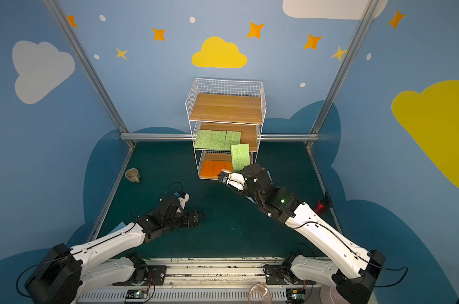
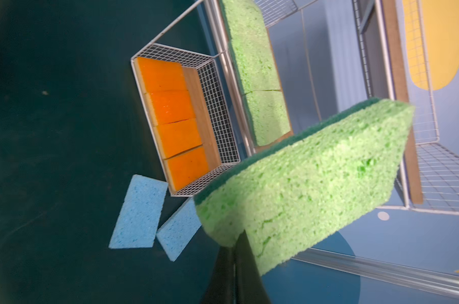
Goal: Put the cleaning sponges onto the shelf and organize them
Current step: 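Lift the green sponge and carry it up to the middle shelf board, then set the green sponge on the middle board beside the others and release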
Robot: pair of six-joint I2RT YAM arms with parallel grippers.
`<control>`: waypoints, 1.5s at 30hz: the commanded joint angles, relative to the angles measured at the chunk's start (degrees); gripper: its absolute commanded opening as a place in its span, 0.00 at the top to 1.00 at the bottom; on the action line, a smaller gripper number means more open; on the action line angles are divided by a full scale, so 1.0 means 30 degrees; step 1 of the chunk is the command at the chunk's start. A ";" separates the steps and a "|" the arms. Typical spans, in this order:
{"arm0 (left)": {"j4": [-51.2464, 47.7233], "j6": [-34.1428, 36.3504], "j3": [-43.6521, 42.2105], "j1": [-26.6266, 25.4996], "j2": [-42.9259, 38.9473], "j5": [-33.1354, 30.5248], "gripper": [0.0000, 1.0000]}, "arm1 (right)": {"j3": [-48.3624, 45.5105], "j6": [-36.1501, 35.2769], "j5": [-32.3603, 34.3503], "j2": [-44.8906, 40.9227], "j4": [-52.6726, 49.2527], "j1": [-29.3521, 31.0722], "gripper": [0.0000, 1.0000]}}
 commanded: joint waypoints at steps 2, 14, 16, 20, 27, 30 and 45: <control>0.0679 0.0305 -0.0242 0.0048 -0.0230 0.0348 0.00 | -0.0143 -0.1783 -0.1257 0.0353 0.2998 -0.1314 1.00; 0.0621 0.0762 -0.0138 0.0057 -0.0038 0.0027 0.00 | 0.1510 -0.2187 -0.2685 0.2862 0.3590 -0.3240 1.00; 0.0649 0.0816 -0.0116 0.0042 0.0112 -0.0013 0.00 | 0.1853 -0.2117 -0.2732 0.3241 0.3445 -0.3460 1.00; 0.0680 0.0768 -0.0062 0.0056 0.0439 -0.0104 0.00 | 0.2202 -0.2183 -0.2428 0.3898 0.3573 -0.3963 1.00; 0.0712 0.0762 0.0122 0.0061 0.1027 -0.0258 0.00 | 0.3081 -0.1870 -0.1877 0.5079 0.3347 -0.4903 1.00; 0.0724 0.0707 0.0184 0.0069 0.1199 -0.0306 0.00 | 0.3352 -0.1530 -0.1921 0.5511 0.3313 -0.5162 1.00; 0.0299 0.0681 0.0295 0.0232 0.0047 -0.1363 0.00 | 0.4706 -0.1363 -0.1679 0.7652 0.3342 -0.6009 1.00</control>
